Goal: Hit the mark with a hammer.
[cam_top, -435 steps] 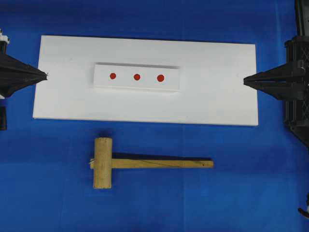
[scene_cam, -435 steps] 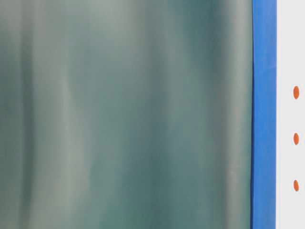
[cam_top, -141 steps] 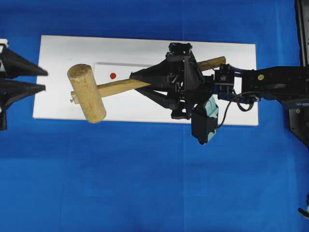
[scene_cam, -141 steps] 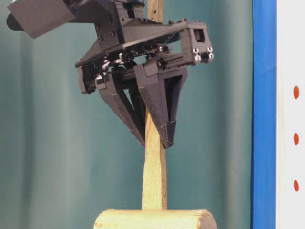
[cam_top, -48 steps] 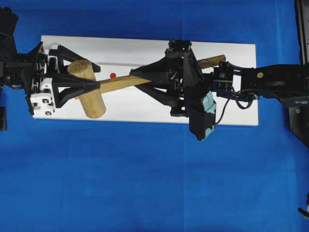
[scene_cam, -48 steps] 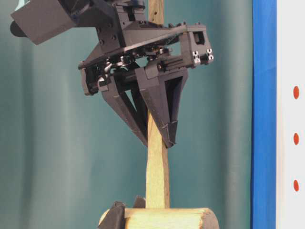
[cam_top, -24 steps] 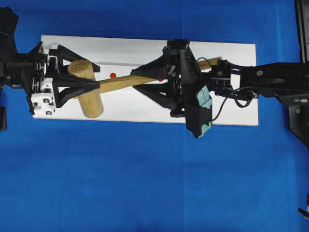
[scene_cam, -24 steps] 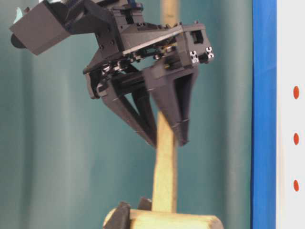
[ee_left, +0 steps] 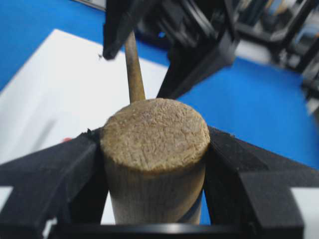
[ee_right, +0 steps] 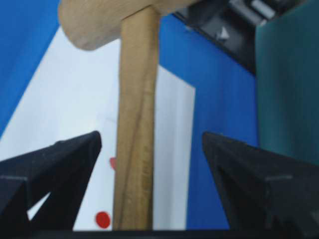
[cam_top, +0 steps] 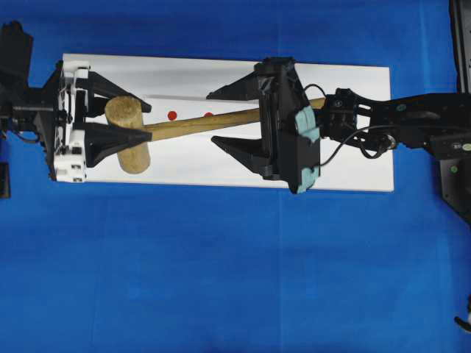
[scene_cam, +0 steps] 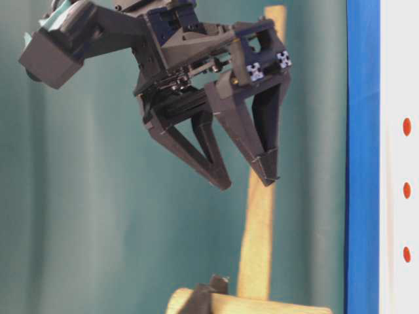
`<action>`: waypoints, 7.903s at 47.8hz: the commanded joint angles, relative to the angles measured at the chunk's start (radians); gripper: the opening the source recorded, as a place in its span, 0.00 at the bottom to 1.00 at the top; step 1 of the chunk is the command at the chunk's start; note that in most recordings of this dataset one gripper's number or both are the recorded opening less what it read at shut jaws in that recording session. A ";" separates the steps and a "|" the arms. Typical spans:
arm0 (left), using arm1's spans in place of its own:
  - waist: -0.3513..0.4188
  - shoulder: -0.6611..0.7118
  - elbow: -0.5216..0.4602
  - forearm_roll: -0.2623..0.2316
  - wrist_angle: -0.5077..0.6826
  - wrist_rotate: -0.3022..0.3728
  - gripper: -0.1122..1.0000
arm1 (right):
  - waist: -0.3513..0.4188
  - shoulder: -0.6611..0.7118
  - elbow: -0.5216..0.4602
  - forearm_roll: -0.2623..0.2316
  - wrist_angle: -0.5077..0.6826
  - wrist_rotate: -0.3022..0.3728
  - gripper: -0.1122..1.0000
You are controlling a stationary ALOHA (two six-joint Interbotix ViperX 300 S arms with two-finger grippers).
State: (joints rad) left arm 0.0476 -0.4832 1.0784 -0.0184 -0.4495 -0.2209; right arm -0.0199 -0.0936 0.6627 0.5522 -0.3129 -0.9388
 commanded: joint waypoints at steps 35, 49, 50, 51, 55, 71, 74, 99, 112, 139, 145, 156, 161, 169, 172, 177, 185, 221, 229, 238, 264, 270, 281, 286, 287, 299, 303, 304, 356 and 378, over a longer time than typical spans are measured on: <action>-0.025 -0.014 -0.025 0.003 0.077 0.298 0.51 | 0.002 0.038 -0.058 0.222 0.094 0.084 0.92; -0.025 -0.015 -0.026 0.003 0.077 0.298 0.51 | 0.005 0.097 -0.077 0.222 0.087 0.123 0.91; -0.025 -0.015 -0.026 0.003 0.077 0.298 0.51 | 0.006 0.097 -0.077 0.222 0.087 0.121 0.91; -0.025 -0.015 -0.026 0.002 0.078 0.298 0.51 | 0.006 0.097 -0.077 0.222 0.086 0.121 0.91; -0.025 -0.015 -0.026 0.002 0.077 0.298 0.51 | 0.006 0.100 -0.080 0.222 0.084 0.123 0.90; -0.025 -0.018 -0.029 0.002 0.077 0.296 0.51 | 0.008 0.107 -0.075 0.219 0.092 0.120 0.31; -0.025 -0.020 -0.029 0.002 0.077 0.298 0.51 | 0.006 0.107 -0.075 0.218 0.097 0.120 0.19; -0.025 -0.021 -0.029 0.002 0.067 0.295 0.51 | 0.006 0.106 -0.077 0.222 0.098 0.123 0.14; -0.025 -0.023 -0.029 0.002 0.066 0.284 0.91 | 0.006 0.106 -0.077 0.224 0.094 0.126 0.12; -0.020 -0.242 0.074 0.002 0.152 0.293 0.90 | 0.006 0.064 -0.017 0.287 0.095 0.126 0.12; -0.018 -0.385 0.103 0.002 0.278 0.293 0.90 | 0.006 0.052 0.003 0.310 0.094 0.126 0.12; -0.018 -0.606 0.138 0.002 0.494 0.293 0.90 | 0.008 0.043 0.015 0.333 0.098 0.126 0.12; -0.018 -0.644 0.158 0.002 0.509 0.293 0.89 | 0.008 0.043 0.015 0.334 0.097 0.126 0.12; -0.018 -0.640 0.166 0.003 0.509 0.295 0.89 | 0.006 0.043 0.017 0.341 0.092 0.126 0.12; -0.018 -0.638 0.167 0.003 0.509 0.295 0.89 | 0.005 0.043 0.017 0.341 0.089 0.126 0.12; -0.018 -0.637 0.167 0.003 0.508 0.295 0.89 | -0.011 0.043 0.017 0.341 0.080 0.126 0.12; -0.018 -0.637 0.166 0.002 0.508 0.295 0.89 | -0.048 0.041 0.015 0.341 0.064 0.126 0.12; -0.018 -0.641 0.166 0.003 0.508 0.295 0.89 | -0.072 0.095 0.037 0.370 0.086 0.127 0.12; -0.018 -0.643 0.164 0.002 0.502 0.295 0.89 | -0.075 0.140 0.054 0.422 0.100 0.129 0.12; -0.018 -0.643 0.164 0.002 0.500 0.295 0.89 | -0.075 0.109 0.063 0.420 0.083 0.126 0.12; -0.018 -0.641 0.166 0.003 0.499 0.295 0.89 | -0.060 -0.123 0.126 0.390 0.008 0.118 0.12; -0.018 -0.640 0.167 0.002 0.499 0.295 0.89 | -0.058 -0.147 0.150 0.391 0.000 0.121 0.12; -0.018 -0.640 0.167 0.002 0.499 0.295 0.89 | -0.052 -0.150 0.158 0.391 0.002 0.123 0.12; -0.018 -0.640 0.167 0.003 0.500 0.295 0.89 | -0.052 -0.161 0.173 0.393 0.003 0.123 0.12; -0.018 -0.641 0.167 0.003 0.499 0.295 0.89 | -0.051 -0.164 0.178 0.393 0.005 0.123 0.12; -0.018 -0.641 0.167 0.003 0.499 0.295 0.89 | -0.052 -0.221 0.242 0.397 0.008 0.124 0.12; -0.018 -0.641 0.166 0.002 0.499 0.295 0.89 | -0.052 -0.236 0.258 0.397 0.008 0.124 0.12; -0.018 -0.641 0.167 0.002 0.499 0.295 0.89 | -0.052 -0.239 0.261 0.397 0.008 0.124 0.12; -0.017 -0.638 0.167 0.002 0.494 0.295 0.89 | -0.051 -0.376 0.359 0.443 0.034 0.138 0.12; -0.015 -0.640 0.167 0.003 0.494 0.295 0.89 | -0.051 -0.497 0.437 0.443 0.048 0.137 0.12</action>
State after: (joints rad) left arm 0.0291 -1.1336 1.2563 -0.0153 0.0506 0.0721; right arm -0.0721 -0.6044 1.1183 1.0002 -0.2623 -0.8007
